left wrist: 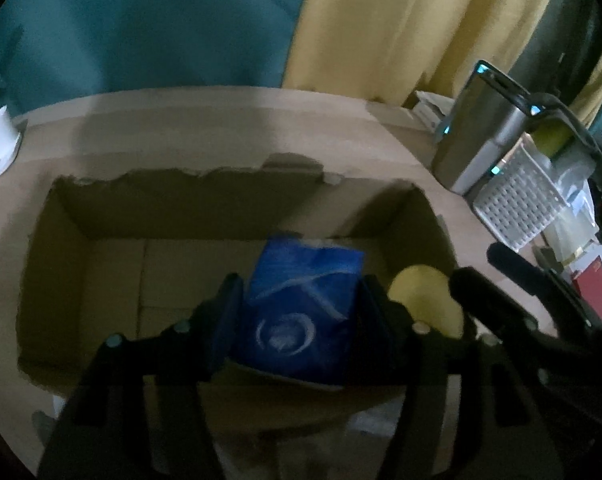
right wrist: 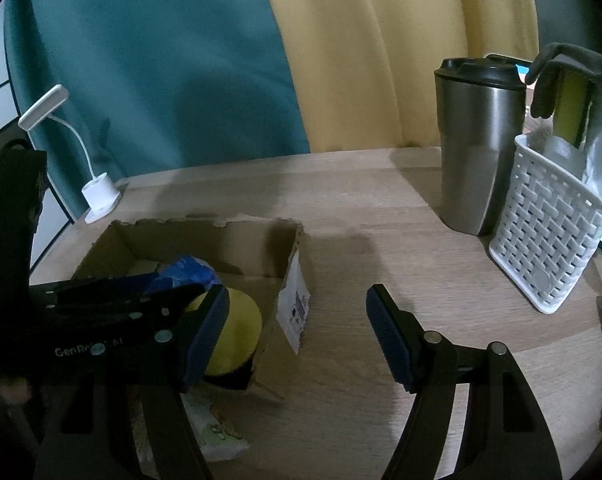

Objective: Organize objects
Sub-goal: 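Release the tissue pack inside the box with the left tool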

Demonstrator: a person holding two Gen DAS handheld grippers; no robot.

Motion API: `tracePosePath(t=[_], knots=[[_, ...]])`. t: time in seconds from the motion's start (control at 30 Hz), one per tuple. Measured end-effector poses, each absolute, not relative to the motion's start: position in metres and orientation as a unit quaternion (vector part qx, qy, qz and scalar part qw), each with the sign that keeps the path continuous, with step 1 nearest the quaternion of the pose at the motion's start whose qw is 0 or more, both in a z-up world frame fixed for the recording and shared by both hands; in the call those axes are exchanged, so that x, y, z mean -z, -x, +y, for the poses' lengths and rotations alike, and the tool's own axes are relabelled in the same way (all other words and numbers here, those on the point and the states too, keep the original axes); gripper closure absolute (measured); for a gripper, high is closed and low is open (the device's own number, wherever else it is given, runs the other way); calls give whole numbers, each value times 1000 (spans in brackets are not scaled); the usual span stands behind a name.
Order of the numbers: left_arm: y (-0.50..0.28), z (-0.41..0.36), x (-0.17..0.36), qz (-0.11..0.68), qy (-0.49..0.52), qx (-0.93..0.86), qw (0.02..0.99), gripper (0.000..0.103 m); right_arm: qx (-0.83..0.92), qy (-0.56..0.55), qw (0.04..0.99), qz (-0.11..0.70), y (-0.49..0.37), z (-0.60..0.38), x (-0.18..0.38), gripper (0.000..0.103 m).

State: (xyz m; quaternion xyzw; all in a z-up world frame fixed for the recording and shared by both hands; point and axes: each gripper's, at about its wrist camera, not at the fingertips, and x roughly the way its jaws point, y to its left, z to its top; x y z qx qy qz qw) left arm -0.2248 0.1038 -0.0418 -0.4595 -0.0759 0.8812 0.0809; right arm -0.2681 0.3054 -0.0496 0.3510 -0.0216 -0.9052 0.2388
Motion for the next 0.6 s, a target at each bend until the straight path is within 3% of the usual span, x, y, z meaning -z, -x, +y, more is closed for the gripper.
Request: tracePosePath(t=[0.6], knots=[[202, 77, 24, -74, 427, -898, 73, 35, 909, -346, 234, -5, 248, 289, 41, 29]])
